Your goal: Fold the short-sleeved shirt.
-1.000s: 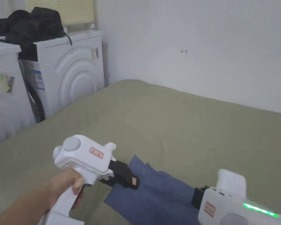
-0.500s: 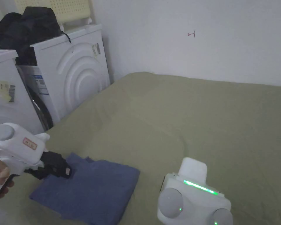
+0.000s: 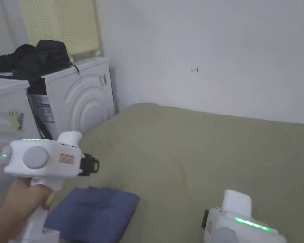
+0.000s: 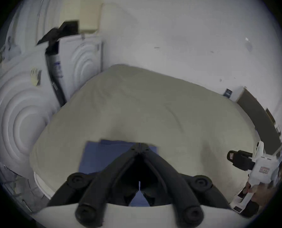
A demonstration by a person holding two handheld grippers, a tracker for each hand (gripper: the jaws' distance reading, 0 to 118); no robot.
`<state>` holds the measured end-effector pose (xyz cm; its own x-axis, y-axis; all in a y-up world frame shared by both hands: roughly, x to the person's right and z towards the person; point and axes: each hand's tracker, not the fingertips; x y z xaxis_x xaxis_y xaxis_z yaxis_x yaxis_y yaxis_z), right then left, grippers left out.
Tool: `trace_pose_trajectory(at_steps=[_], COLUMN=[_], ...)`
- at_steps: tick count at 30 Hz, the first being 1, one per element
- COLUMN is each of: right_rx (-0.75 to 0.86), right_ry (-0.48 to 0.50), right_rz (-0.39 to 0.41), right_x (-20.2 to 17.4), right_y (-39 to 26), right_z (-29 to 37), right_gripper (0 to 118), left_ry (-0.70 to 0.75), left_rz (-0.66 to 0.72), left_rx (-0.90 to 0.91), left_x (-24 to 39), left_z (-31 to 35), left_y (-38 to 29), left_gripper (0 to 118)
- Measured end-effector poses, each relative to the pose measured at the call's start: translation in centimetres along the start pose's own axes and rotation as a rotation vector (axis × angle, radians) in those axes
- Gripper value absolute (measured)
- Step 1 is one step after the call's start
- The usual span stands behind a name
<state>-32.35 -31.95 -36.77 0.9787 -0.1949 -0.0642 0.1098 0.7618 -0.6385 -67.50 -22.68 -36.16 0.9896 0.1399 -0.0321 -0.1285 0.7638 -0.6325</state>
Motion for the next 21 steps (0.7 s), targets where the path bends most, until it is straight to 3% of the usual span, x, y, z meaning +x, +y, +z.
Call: trace_pose_trajectory(at_steps=[7,11,17,21], right_rx=[0.065,0.102,0.165,0.228], right_ry=[-0.041,-0.129,-0.248,-0.321], right_rz=[0.011,0.070,0.058,0.089], right_x=[13.4,21.7,31.3,34.6], right_y=[2.2,2.9,3.1,3.1], right_z=[7.4,11.6,18.1,20.9], right_gripper=[9,9,9,9], left_ry=[-0.139,-0.170,-0.163,-0.144], left_rz=[-0.053,-0.084,-0.186,-0.235], left_rx=[0.094,0.130,0.258,0.305], left_x=[19.6,30.0,40.4,43.2], left_z=[0.8,1.9,4.8,5.7], left_y=[-3.8,-6.3,-9.2,-9.8], left_gripper=[0,0,0,0])
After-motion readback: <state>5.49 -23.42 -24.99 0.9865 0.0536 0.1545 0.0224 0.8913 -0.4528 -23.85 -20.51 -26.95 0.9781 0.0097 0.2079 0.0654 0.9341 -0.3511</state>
